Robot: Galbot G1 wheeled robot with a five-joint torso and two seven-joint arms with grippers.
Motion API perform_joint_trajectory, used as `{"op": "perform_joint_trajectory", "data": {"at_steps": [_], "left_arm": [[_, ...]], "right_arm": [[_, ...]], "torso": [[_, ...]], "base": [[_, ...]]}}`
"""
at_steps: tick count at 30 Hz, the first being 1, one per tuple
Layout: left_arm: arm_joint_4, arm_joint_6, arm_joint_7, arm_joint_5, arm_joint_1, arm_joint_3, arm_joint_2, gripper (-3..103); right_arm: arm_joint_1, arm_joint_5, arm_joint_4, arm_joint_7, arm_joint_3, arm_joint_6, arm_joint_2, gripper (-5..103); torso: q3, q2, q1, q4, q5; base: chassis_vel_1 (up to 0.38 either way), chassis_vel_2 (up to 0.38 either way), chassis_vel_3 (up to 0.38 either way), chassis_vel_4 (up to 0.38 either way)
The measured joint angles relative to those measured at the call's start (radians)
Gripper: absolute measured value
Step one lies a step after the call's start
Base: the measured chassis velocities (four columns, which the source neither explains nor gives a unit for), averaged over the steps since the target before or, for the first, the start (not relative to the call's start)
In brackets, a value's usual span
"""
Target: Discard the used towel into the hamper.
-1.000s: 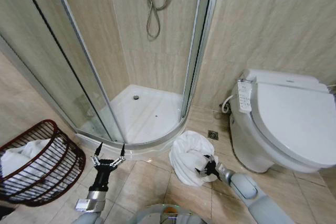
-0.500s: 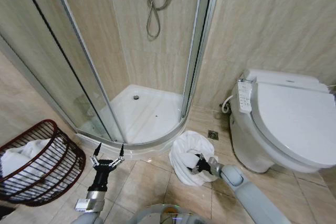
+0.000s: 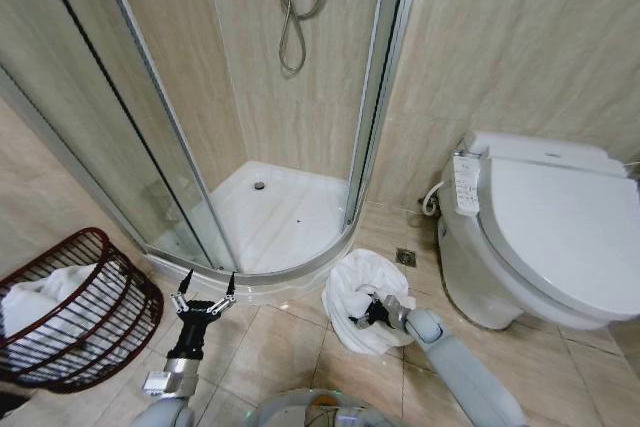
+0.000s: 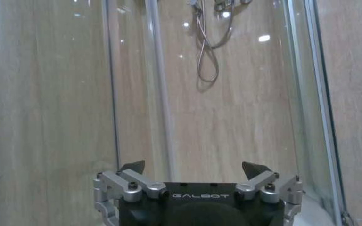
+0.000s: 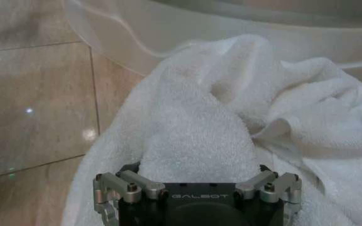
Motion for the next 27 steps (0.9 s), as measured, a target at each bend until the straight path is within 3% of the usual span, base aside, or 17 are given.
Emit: {"op": "perform_joint_trajectory", "data": {"at_steps": [9,19,27], "left_arm": [[-0.001,-0.004,0.000,-0.002,0.006,-0.005,0.001,100],[-0.012,-0.008,0.000,0.000,0.015,-0.008,-0.006,100],[-0.026,-0.007,0.002,0.011,0.018,-0.007,-0.015,100]], "right_arm": [[0.008,-0.042,-0.049,-0.001,0.043,0.041,0.042,101],[0.008,-0.046,-0.059,-0.016,0.070,0.046,0.048,78],[0.004,-0.047,-0.078,-0.038,0.098,0.063,0.050,53]], "torso": [[0.000,0.000,0.000,-0.0001,0.0000],[0.000,0.000,0.000,0.0000,0.0001],[0.000,0.000,0.000,0.0000,0.0002]], "base": [[0.000,0.000,0.000,0.000],[0.000,0.000,0.000,0.000],[0.000,0.000,0.000,0.000]]}}
